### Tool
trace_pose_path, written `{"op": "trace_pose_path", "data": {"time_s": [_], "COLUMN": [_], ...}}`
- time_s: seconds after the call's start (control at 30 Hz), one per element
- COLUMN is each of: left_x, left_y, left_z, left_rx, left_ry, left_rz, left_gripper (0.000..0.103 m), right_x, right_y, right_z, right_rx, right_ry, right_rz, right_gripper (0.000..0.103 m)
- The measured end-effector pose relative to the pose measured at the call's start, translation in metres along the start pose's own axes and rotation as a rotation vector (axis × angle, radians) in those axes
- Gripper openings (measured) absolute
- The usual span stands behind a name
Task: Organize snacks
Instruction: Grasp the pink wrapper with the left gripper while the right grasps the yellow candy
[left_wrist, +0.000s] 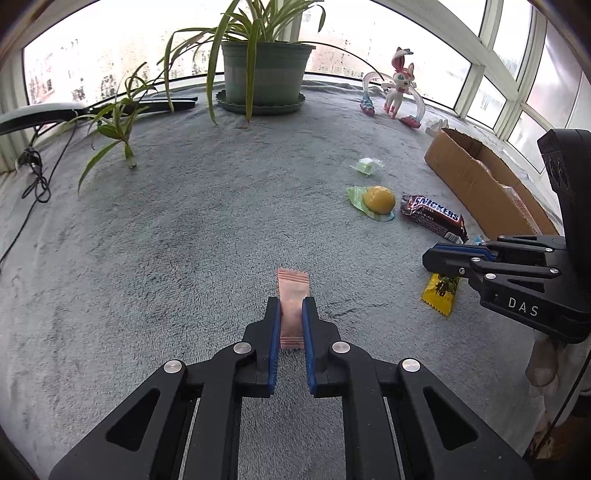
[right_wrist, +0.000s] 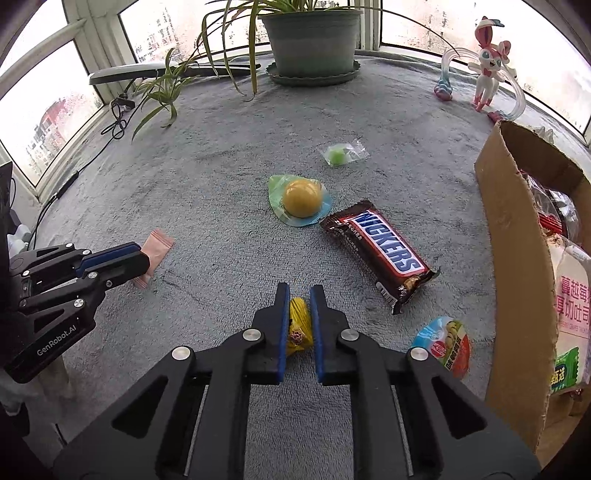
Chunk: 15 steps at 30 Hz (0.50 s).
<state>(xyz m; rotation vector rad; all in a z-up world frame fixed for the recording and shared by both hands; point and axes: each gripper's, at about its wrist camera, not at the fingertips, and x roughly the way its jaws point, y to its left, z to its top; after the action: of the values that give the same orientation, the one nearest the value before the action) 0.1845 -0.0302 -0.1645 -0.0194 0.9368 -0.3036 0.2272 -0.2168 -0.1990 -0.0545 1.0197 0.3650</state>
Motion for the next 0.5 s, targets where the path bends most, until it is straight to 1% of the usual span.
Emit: {"op": "trace_pose_path", "data": {"time_s": [0.1, 0.23, 0.3, 0.37, 0.4, 0.43, 0.5], "left_x": [-0.0008, -0.0011, -0.0003, 0.0009, 0.0003, 0.0004, 0.0004], "left_y": [0.0006, 0.0021, 0.0051, 0.0073, 0.0086, 0.0091, 0.006], "left_z": [0.0, -0.0015, -0.0011, -0.0013, -0.0015, -0.0015, -0.0019], "left_rx": [-0.004, -0.008, -0.028, -0.046, -0.056, -0.06, -0.049], "left_ry": [-0.003, -0.006, 0.0, 0.015, 0.011, 0.014, 0.014], "left_rz": [-0.006, -0.012, -0.024, -0.025, -0.025, -0.033, -0.024], "left_gripper": [0.007, 0.007, 0.008, 0.017, 0.022, 0.023, 0.023], "right_x": [-0.0005, 0.0002, 0.0007, 0.0013, 0.0012, 0.0011, 0.0001], "right_y": [-0.0007, -0.0003, -0.0015, -0.0028, -0.0025, -0.0017, 0.0006], "right_z": [0.0001, -0.0007, -0.0018, -0.0027, -0.0029, -0.0029, -0.0032], "right_rx": [0.012, 0.014, 0.02, 0.026, 0.022, 0.014, 0.002], "right_ry": [0.002, 0.0, 0.006, 0.009, 0.011, 0.017, 0.02], "right_rz": [0.02, 0.025, 0.033, 0.038, 0.04, 0.046, 0.046], "right_gripper": [0.011, 0.01, 0.011, 0.011, 0.011, 0.012, 0.013]}}
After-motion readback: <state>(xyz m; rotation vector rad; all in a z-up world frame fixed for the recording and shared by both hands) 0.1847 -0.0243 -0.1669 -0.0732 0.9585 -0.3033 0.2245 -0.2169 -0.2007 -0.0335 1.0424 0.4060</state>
